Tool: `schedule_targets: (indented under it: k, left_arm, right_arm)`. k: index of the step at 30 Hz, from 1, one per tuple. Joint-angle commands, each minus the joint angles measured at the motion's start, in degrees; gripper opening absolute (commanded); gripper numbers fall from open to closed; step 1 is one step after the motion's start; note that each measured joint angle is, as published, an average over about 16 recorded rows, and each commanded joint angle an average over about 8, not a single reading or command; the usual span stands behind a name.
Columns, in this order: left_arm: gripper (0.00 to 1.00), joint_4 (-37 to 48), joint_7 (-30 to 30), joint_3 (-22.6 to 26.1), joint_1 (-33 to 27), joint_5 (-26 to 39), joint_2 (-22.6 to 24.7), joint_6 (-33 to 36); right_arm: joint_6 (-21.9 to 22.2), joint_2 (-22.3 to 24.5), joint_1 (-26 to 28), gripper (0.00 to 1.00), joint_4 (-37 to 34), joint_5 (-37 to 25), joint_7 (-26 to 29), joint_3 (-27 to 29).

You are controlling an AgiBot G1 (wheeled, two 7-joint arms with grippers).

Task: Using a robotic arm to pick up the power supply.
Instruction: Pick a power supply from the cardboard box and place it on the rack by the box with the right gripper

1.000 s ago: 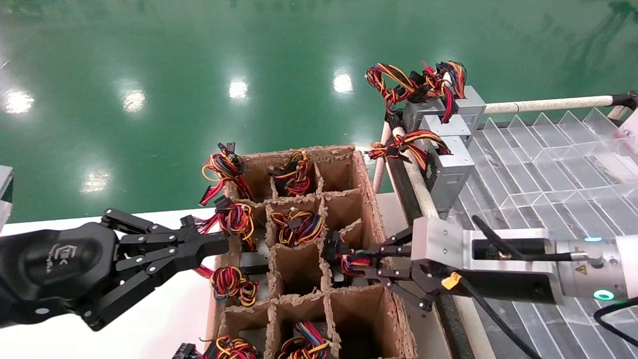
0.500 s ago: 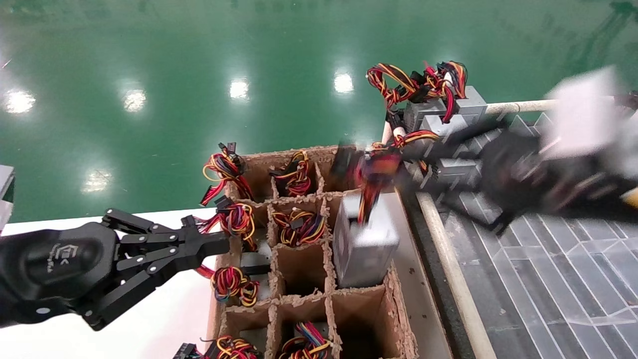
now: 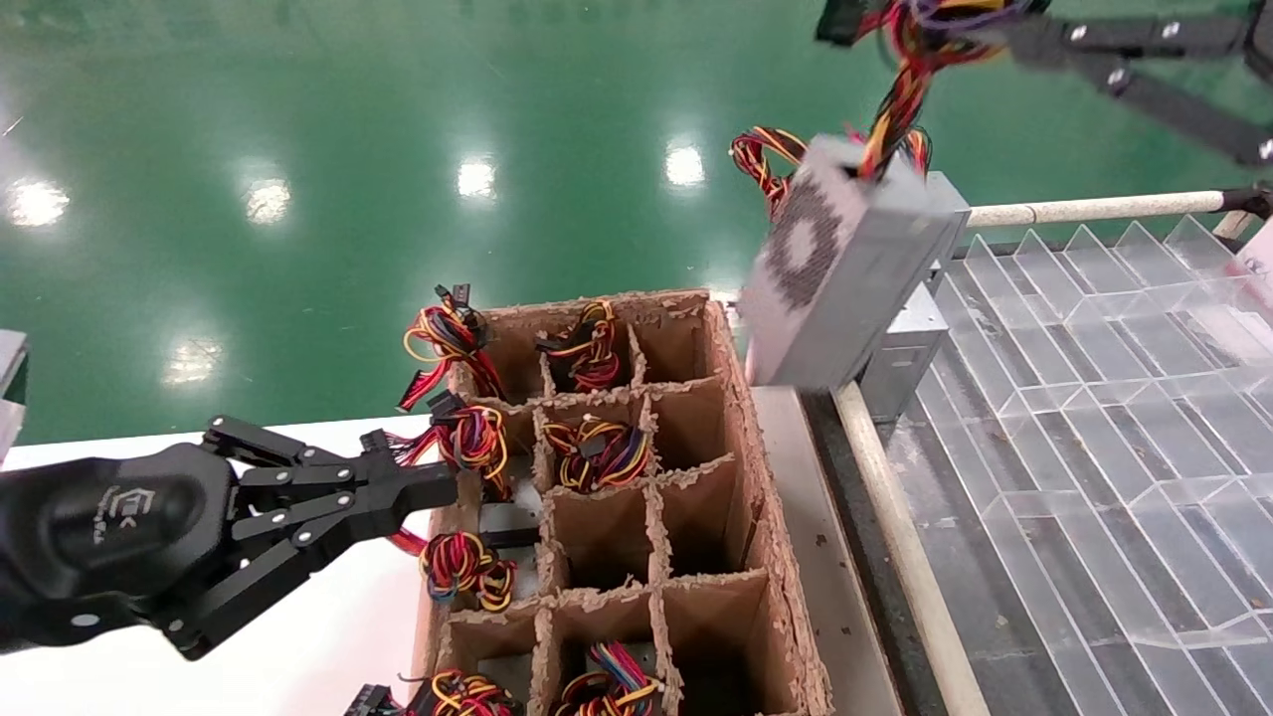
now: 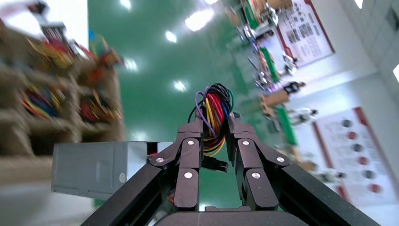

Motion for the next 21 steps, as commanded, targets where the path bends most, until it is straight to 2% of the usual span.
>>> schedule_targets:
  k: [1, 10, 21]
  left_arm:
    - [0.00, 0.00, 0.00, 0.00, 0.00, 0.00, 0.00, 0.00]
    - [0.00, 0.00, 0.00, 0.00, 0.00, 0.00, 0.00, 0.00]
    - [0.00, 0.00, 0.00, 0.00, 0.00, 0.00, 0.00, 0.00]
  right_arm:
    - [0.13, -0.25, 2.34, 0.00, -0.15, -2.81, -1.88, -0.52]
    - [1.06, -1.11, 8.19, 0.00, -9.69, -11.83, -9.32, -2.72]
    - [1.55, -1.07, 11.64, 0.00, -24.31, -18.33, -17.90, -4.91]
